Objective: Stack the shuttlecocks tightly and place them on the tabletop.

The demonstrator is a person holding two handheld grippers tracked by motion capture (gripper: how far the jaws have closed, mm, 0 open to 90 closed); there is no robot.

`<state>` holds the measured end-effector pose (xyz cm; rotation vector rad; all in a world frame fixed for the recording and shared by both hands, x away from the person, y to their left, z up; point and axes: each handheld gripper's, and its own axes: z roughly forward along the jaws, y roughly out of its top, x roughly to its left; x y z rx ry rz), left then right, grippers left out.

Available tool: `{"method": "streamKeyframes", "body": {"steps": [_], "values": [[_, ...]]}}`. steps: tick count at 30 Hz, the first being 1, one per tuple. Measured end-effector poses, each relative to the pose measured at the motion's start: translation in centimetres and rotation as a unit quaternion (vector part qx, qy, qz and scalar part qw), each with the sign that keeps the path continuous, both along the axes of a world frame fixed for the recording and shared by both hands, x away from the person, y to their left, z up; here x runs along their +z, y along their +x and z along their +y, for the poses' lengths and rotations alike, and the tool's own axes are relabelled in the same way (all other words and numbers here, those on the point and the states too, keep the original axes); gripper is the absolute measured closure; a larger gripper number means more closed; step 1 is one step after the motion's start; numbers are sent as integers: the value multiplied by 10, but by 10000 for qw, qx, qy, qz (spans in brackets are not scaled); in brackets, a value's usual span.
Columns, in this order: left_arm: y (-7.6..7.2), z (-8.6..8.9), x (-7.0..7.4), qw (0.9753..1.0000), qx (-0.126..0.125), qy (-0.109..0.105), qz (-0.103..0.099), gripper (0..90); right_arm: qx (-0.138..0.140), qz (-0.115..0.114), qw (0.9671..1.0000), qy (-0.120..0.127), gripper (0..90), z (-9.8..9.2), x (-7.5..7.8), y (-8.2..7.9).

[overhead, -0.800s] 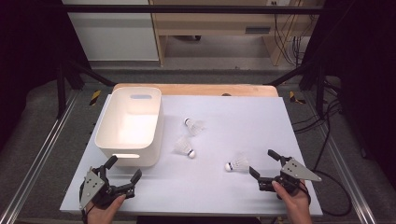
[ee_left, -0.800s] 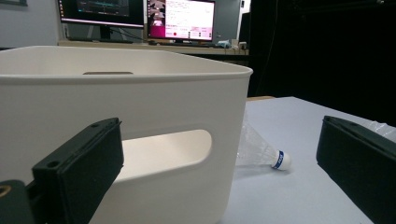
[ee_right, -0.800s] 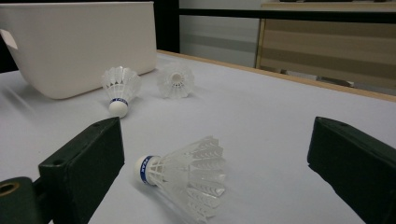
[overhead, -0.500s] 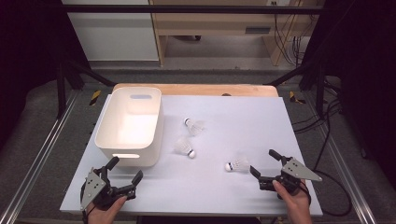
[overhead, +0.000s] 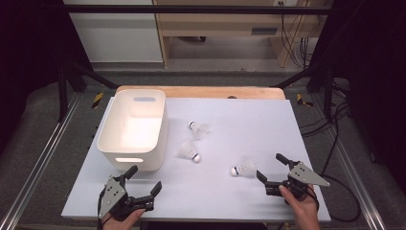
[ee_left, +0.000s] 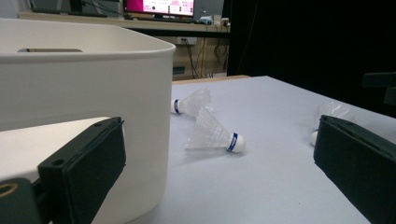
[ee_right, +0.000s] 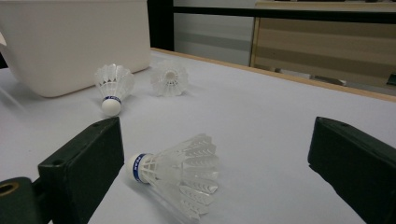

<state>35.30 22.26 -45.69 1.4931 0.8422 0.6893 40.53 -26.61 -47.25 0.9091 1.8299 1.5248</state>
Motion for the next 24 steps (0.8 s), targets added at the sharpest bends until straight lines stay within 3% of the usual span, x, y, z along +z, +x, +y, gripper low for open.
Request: {"method": "streamKeyframes", "body": {"steps": [4,16,24], "values": [[-1,-9,0,9999,-72,140,29,23,39,-1,10000,-16,40,1,1,0],[-1,-24,1,9995,-219,238,50,24,68,-54,9999,-69,38,3,2,-2],[-1,-39,3,9985,-312,395,235,28,74,-60,9999,-47,38,2,3,-3]]}}
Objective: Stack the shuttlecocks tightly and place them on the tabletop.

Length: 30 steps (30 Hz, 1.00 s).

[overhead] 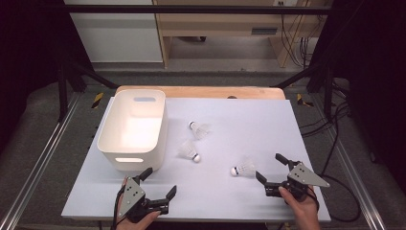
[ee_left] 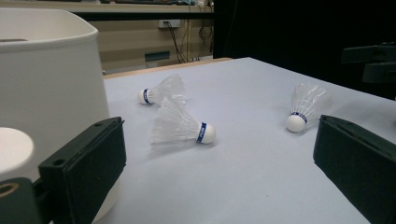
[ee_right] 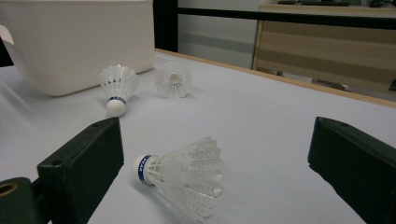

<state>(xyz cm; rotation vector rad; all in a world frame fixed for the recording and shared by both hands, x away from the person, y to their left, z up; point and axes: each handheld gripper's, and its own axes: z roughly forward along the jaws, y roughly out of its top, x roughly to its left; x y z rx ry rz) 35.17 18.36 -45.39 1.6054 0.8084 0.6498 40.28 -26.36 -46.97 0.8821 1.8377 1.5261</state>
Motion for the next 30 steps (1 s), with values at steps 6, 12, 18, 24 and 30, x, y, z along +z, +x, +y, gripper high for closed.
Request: {"method": "streamKeyframes", "body": {"steps": [6,12,18,24,30], "values": [[4,-11,3,9998,-5,176,109,31,39,9,10000,-31,39,3,0,1],[12,-28,11,9996,-9,242,177,36,10,14,10000,13,39,2,0,-2],[21,-45,12,9990,-3,354,278,47,-37,11,10000,58,39,-1,0,-2],[26,-50,11,9984,67,403,380,88,-50,26,9999,83,40,-2,0,-1],[32,-61,14,9983,7,329,477,275,-39,5,9999,92,40,-2,1,-1]]}}
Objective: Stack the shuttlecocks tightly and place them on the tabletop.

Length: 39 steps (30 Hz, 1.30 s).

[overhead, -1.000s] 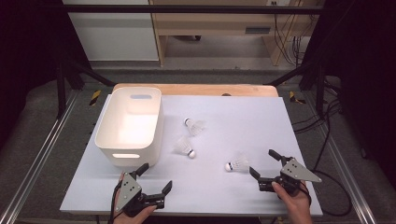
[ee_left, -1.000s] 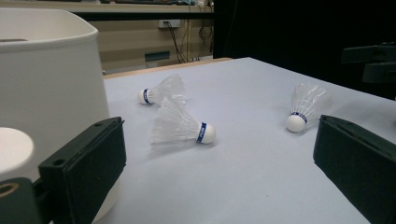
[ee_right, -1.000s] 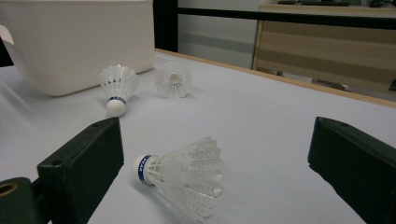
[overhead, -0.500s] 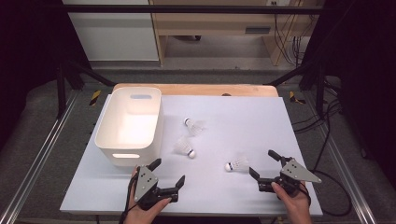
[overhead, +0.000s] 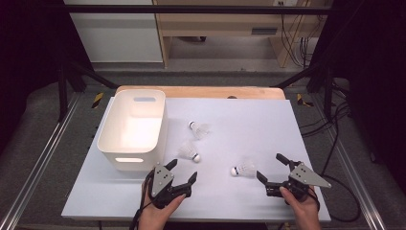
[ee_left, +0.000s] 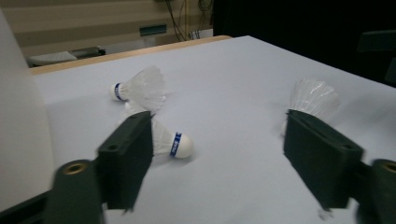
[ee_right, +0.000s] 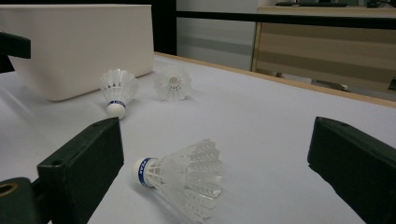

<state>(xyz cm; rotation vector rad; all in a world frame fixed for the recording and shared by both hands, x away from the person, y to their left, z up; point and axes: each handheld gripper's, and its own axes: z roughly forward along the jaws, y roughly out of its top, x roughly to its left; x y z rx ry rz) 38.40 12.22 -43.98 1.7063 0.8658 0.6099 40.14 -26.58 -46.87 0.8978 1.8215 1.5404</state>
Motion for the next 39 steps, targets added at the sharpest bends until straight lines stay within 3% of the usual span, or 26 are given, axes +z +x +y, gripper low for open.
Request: {"method": "streamKeyframes", "body": {"steps": [2,3,4,5,7,8,9,11,13,15,19,24,25,29,34,39], "values": [[3,-5,1,10000,0,-20,48,364,4,-13,10000,19,40,0,0,0],[5,-7,0,10000,-5,-36,72,451,-10,-12,10000,33,39,-1,1,0],[7,-9,0,9999,12,37,109,451,-10,-12,10000,33,39,-1,1,0],[11,-12,-2,9996,83,180,203,540,-25,-26,10000,56,40,-2,1,0],[13,-14,-3,9991,132,279,294,583,-20,-29,10000,56,39,-3,1,-1],[15,-14,-5,9985,219,340,375,663,-38,-52,9999,78,40,-3,2,-1],[17,-14,-6,9977,271,389,492,663,-38,-52,9999,78,40,-3,2,-1],[22,-14,-10,9952,449,489,715,773,-17,-68,9999,92,40,-4,2,-1],[28,-13,-12,9924,561,426,1012,853,-13,-57,9999,125,40,-5,3,-2],[33,-14,-13,9885,780,622,1135,900,-17,-75,9999,141,40,-6,4,-2],[45,-19,-16,9817,1109,845,1296,900,6,-119,9998,170,40,-7,5,-2],[63,-26,-21,9778,1291,903,1384,900,1,-133,9997,195,40,-8,6,-3],[70,-26,-24,9757,1369,852,1482,900,9,-125,9997,210,40,-9,6,-3],[74,-26,-27,9730,1425,983,1530,900,-5,-130,9997,226,40,-10,6,-4],[80,-24,-35,9663,1514,1117,1759,900,-15,-145,9996,225,40,-12,7,-3],[86,-24,-38,9645,1539,1061,1867,900,-18,-156,9996,221,40,-12,7,-4]]}}
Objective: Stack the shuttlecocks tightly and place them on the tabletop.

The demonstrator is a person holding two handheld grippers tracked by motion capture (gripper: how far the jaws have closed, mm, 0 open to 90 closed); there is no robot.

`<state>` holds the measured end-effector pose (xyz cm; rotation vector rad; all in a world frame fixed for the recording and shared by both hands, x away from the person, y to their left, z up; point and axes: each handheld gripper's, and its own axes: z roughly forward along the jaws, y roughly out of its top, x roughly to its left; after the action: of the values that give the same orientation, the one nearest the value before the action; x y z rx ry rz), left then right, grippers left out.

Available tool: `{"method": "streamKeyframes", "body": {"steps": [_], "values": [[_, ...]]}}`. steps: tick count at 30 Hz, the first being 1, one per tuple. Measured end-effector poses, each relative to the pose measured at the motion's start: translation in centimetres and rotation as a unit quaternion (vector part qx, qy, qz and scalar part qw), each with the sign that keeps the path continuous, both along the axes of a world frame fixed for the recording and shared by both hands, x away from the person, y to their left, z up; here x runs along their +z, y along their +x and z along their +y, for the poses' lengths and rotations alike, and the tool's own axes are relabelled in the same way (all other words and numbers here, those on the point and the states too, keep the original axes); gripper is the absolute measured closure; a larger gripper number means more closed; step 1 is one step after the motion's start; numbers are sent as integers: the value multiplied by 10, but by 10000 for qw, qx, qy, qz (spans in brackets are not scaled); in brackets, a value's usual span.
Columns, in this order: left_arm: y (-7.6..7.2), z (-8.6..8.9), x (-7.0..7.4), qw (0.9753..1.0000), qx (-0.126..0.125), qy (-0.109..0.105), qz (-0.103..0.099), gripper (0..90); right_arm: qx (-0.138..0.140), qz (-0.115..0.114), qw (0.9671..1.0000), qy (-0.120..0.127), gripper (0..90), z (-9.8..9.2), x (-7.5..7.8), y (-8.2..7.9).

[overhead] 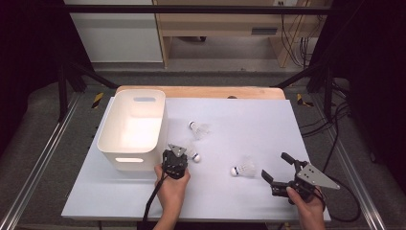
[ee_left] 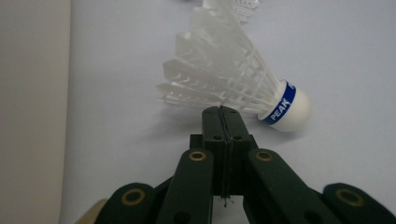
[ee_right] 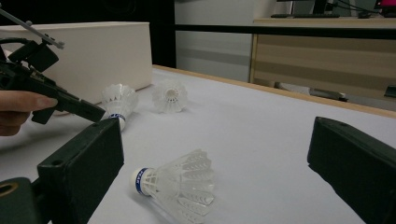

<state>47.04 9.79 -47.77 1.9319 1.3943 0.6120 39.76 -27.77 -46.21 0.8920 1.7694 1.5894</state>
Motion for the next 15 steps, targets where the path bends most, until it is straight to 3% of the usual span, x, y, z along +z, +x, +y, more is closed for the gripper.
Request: {"method": "streamKeyframes", "body": {"steps": [4,15], "values": [[4,0,3,9999,53,81,-116,900,-1,0,10000,3,40,-1,0,0],[20,-5,2,10000,13,-30,8,900,5,13,10000,14,41,-1,0,0]]}}
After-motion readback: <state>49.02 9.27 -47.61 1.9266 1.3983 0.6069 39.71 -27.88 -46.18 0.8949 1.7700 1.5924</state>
